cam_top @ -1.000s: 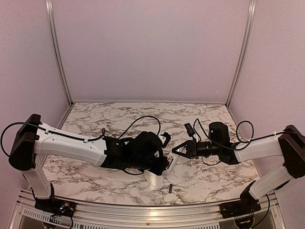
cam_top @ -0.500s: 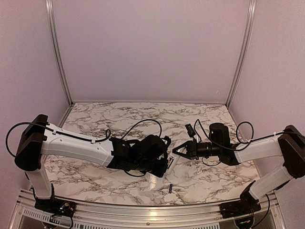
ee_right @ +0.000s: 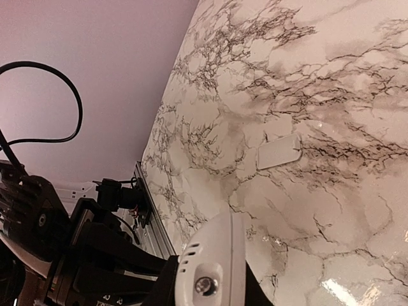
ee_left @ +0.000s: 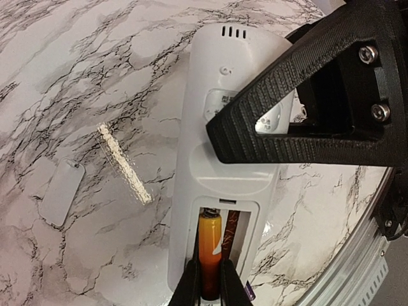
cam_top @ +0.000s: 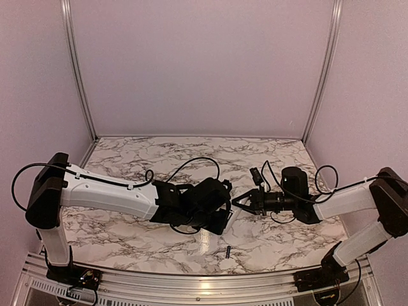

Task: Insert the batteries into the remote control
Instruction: Place the battery in the battery compartment.

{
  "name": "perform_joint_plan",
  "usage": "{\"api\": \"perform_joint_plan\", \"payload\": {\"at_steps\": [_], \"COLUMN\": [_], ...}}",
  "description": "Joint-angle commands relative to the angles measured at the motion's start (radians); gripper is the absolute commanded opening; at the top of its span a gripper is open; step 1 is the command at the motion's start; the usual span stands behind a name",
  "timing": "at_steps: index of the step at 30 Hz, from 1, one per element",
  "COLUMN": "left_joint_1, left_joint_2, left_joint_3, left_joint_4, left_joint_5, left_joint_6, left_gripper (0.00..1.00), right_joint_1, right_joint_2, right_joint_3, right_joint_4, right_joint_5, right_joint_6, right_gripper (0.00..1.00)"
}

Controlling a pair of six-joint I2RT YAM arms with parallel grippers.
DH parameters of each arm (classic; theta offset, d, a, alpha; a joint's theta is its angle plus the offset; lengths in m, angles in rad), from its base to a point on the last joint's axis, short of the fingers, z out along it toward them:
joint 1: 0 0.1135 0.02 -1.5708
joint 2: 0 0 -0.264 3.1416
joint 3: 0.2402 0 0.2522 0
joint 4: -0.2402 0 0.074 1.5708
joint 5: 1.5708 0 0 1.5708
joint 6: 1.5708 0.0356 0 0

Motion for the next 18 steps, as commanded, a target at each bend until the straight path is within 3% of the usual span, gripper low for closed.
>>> {"api": "perform_joint_plan", "payload": {"at_steps": [1,18], "left_joint_1": [0.009,0.008], "left_joint_2": [0.055,0.079], "left_joint_3": [0.031,0.024], "left_joint_4": [-0.038,-0.049], "left_joint_5": [-0.037,-0.115], "left_joint_6": [0.004,0.043], "left_gripper": [0.0,0.0], "right_joint_1": [0.01,0.01], "right_joint_2": [0.01,0.038], "right_joint_3": [-0.01,-0.034], "right_joint_4": [0.135,0.32], "right_joint_5": [-0.093,-0.159], "right_joint_6": [0.093,0.264], "right_gripper": [0.0,0.0]}}
